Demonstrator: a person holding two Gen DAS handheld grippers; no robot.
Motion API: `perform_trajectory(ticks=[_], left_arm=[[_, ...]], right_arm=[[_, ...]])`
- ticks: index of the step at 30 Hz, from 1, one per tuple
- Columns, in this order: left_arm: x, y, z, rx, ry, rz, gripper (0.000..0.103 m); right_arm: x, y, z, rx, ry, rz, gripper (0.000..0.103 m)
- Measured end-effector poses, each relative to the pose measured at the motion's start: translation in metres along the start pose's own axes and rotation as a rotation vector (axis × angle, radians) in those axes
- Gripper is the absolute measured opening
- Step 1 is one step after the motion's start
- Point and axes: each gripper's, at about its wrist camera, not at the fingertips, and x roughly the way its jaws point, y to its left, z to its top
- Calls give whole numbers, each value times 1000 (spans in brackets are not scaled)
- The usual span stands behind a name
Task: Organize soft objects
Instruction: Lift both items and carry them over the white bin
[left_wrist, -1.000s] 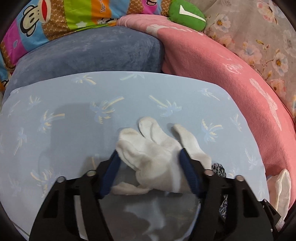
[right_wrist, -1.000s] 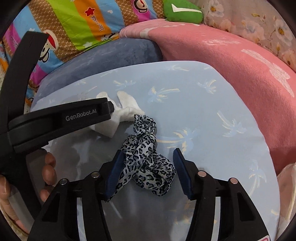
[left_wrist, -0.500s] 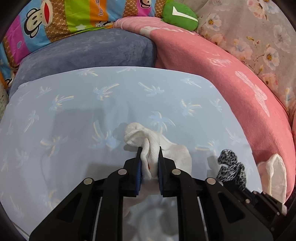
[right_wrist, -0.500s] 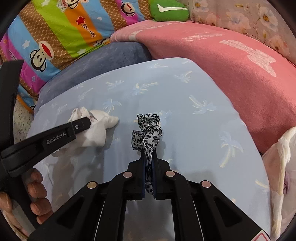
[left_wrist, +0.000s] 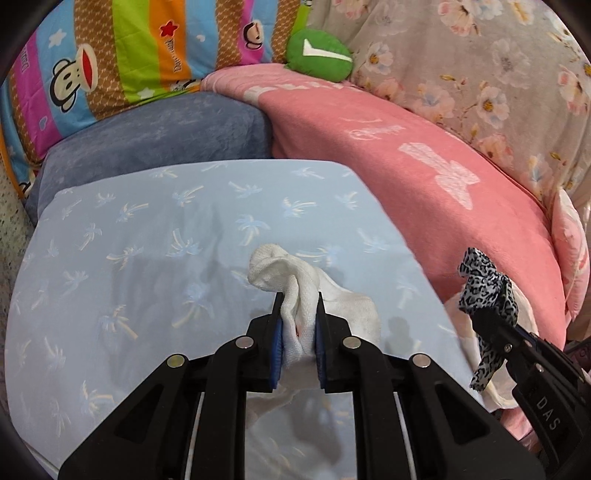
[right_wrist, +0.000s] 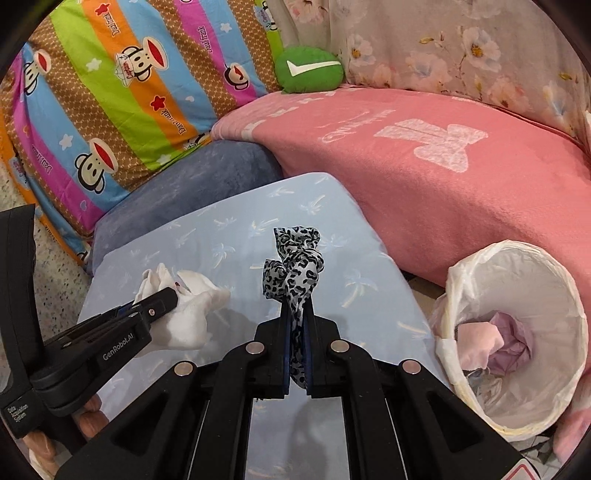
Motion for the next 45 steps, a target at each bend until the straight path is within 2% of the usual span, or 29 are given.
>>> perform_trajectory(ticks=[9, 19, 29, 45], left_arm=[[-37, -48, -10, 90, -58, -46, 14], [-52, -102, -11, 185, -90, -103, 14], [-53, -152, -16, 269, -94, -157, 14], [-35, -221, -18, 388, -42, -272, 16]], right_arm=[[-59, -32, 0, 31, -81, -21, 5], [-99, -75, 2, 86, -148, -55, 5], [-122, -121, 1, 149, -190, -99, 5], [-141, -184, -6, 240, -220, -170, 5]])
